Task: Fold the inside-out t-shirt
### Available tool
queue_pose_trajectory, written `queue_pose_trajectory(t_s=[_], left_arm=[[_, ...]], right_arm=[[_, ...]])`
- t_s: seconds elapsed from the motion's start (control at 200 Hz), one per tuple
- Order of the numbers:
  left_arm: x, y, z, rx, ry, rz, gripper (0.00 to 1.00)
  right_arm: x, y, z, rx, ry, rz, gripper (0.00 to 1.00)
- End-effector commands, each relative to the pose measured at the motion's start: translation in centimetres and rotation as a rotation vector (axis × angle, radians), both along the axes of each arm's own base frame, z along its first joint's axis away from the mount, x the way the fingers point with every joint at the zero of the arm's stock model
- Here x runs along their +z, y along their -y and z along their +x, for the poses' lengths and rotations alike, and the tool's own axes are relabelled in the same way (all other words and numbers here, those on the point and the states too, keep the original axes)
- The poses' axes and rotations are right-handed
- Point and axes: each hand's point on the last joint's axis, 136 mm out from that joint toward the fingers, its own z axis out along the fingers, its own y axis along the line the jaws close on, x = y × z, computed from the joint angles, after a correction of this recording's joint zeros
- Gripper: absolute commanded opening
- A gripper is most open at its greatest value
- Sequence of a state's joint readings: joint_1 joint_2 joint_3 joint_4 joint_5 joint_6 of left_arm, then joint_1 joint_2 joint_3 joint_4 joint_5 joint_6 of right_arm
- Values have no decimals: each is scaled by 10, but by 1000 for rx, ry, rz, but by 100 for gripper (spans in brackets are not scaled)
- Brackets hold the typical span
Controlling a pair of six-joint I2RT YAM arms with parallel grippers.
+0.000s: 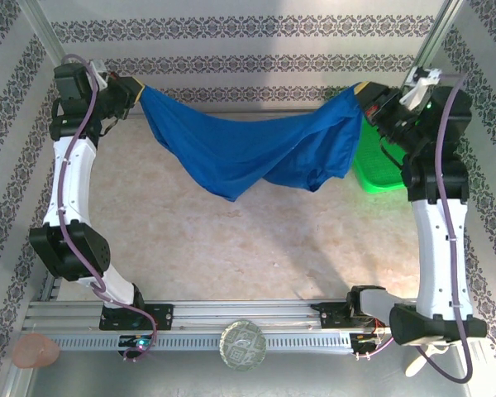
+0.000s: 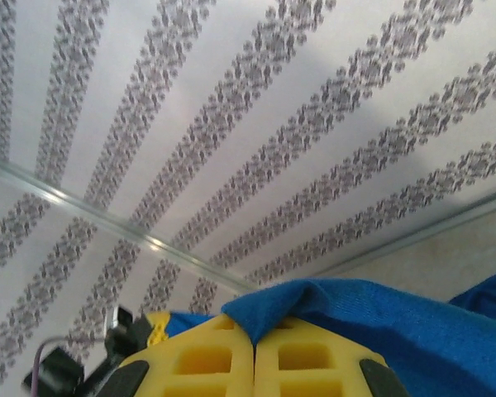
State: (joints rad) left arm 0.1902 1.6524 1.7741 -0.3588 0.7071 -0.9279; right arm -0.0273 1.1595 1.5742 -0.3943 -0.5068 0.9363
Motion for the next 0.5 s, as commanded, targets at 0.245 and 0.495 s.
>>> queue_pose_trajectory(t_s=[0.245,0.495], left_arm=[[-167,4,86,-50,-292,6,41],[-191,25,16,-85,-350,98,54]], right_arm=[[-141,10,61,-126,-161,-80,0],[-202,18,69,-153,-245,-164,0]])
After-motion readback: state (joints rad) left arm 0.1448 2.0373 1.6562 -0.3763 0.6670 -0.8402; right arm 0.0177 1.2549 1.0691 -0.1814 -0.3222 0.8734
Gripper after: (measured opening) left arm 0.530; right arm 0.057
